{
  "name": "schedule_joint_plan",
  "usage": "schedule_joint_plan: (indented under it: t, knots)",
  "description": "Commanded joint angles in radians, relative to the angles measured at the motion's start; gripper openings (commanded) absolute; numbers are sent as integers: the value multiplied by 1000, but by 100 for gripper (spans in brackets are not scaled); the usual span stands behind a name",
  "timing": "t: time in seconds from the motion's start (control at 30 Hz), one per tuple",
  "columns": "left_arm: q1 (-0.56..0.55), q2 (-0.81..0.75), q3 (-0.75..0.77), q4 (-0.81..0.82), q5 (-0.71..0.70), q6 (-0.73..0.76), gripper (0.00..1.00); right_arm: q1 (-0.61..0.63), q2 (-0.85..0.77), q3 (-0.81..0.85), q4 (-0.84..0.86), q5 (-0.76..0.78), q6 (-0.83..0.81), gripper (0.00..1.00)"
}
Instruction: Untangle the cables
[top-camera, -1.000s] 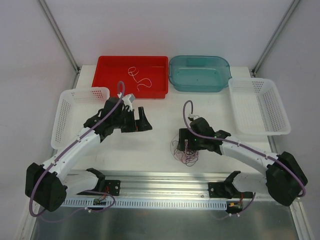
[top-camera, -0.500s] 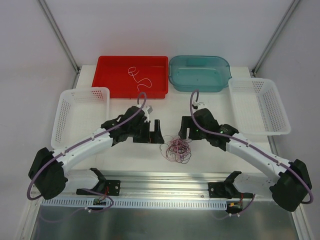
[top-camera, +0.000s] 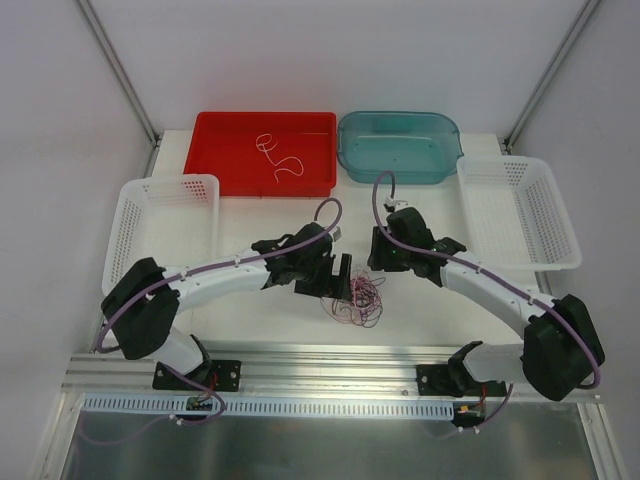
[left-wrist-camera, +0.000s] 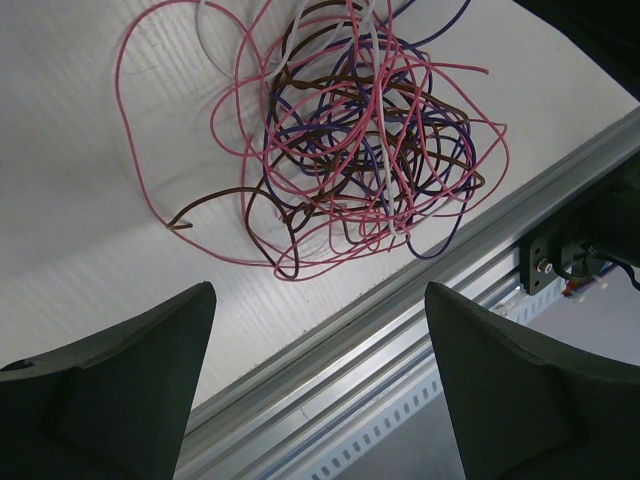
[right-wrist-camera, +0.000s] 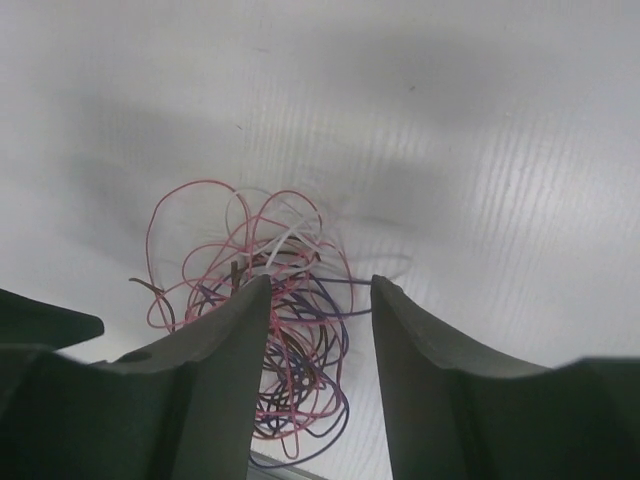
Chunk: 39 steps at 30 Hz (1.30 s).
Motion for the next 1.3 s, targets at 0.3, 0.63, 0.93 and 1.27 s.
schedule_joint_plan:
  t: [0.3,0.63,0.93,1.27]
  knots:
    - [-33,84,39,46,1,-24,82,-6,169,-21,215,-110,-81,39]
    - [-35,127,50,53,1,-15,79,-8,213,-25,243,-131,-109,14]
    - [-35,211,61,67,11,-13,56,-8,114,-35,199,-134,-111,1]
    - [-36,262,56,87,-2,-19,0,-9,-58,33,41,-105,-126,1]
